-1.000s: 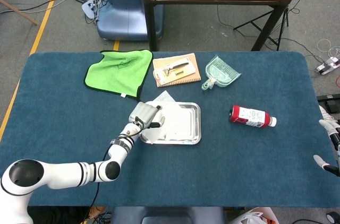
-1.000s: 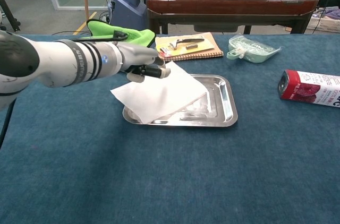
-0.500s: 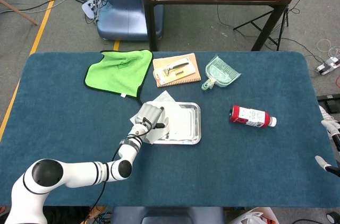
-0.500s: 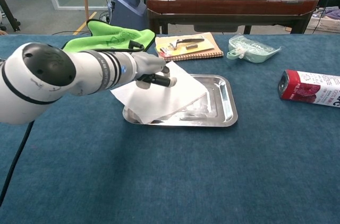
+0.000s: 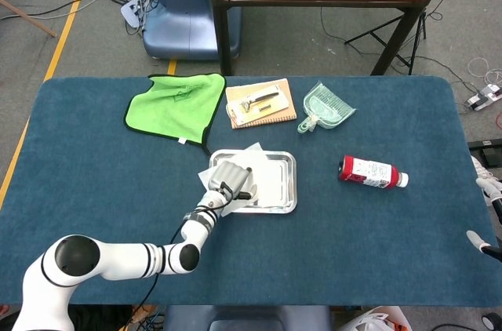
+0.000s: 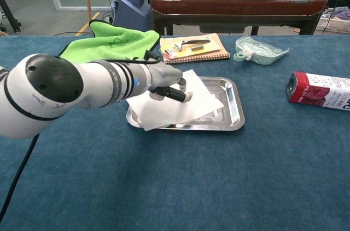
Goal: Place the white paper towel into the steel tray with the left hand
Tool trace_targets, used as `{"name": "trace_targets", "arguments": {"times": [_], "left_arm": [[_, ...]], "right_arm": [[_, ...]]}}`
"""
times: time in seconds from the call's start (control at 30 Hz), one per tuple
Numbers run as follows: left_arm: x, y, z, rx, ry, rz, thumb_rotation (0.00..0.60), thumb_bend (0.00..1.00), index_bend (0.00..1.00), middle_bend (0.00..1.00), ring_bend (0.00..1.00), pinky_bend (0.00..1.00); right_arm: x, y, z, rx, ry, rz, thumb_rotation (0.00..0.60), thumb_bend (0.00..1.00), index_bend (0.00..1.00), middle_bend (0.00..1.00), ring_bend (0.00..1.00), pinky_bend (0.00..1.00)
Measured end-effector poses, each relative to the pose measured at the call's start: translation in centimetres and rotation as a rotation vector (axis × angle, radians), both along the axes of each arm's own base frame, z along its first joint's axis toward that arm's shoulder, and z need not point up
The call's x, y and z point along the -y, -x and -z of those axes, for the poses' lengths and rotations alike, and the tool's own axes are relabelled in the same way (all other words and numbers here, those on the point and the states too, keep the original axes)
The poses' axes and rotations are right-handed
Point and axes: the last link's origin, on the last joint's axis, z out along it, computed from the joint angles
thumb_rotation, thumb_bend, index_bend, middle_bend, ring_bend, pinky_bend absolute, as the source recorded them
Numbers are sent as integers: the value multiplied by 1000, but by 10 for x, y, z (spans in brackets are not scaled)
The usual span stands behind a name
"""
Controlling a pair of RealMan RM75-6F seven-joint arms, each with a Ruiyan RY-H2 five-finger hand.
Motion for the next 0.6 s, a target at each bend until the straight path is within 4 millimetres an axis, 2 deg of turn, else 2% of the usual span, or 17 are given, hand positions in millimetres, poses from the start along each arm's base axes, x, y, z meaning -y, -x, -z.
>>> {"name": "trace_targets", "arguments": {"times": [0.3,0.6], "left_arm": [[20,-9,11,-15,47,66,26,428,226,1000,1000,1000],[31,-18,13,-7,65,112,33,427,226,1000,1000,1000]], "right_arm": [[-1,0,-1,0,5,1,600,112,194,209,112,201],[-2,1,-2,2,10,2,600,112,194,209,112,201]]}}
